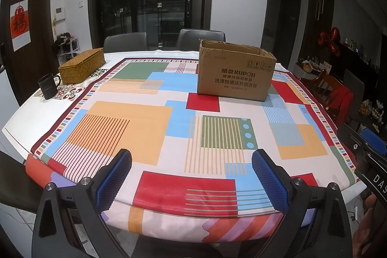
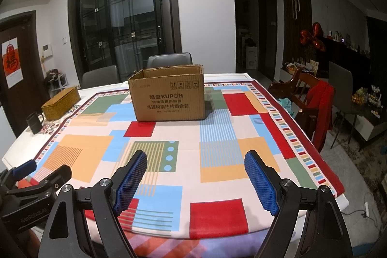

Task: Organize snacks

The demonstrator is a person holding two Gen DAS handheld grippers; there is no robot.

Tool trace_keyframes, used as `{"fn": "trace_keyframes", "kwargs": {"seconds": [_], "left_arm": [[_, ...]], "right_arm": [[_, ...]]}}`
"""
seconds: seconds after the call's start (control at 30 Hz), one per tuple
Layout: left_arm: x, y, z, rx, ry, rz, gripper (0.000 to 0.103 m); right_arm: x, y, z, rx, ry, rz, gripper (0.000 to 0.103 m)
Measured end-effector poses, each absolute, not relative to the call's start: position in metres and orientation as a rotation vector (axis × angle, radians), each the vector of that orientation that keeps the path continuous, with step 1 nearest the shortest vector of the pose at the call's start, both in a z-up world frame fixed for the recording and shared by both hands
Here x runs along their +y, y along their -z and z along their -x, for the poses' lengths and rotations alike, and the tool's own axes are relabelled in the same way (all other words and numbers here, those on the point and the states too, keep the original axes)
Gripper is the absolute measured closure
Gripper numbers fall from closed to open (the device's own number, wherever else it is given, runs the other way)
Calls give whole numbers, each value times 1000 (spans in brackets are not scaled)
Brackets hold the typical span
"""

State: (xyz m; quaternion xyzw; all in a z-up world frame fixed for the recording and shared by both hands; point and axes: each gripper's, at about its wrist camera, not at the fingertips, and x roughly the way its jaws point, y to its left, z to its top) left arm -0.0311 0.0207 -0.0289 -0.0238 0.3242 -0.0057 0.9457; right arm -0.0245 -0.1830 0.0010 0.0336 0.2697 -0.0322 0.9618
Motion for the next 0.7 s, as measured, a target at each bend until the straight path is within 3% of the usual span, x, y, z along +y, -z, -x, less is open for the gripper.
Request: {"fn": "trace_keyframes", "kwargs": {"seconds": [0.7], "left_arm": [[23,29,32,654,8,46,2]], "right_arm": [[-184,-2,25,543,67,-67,19]]}}
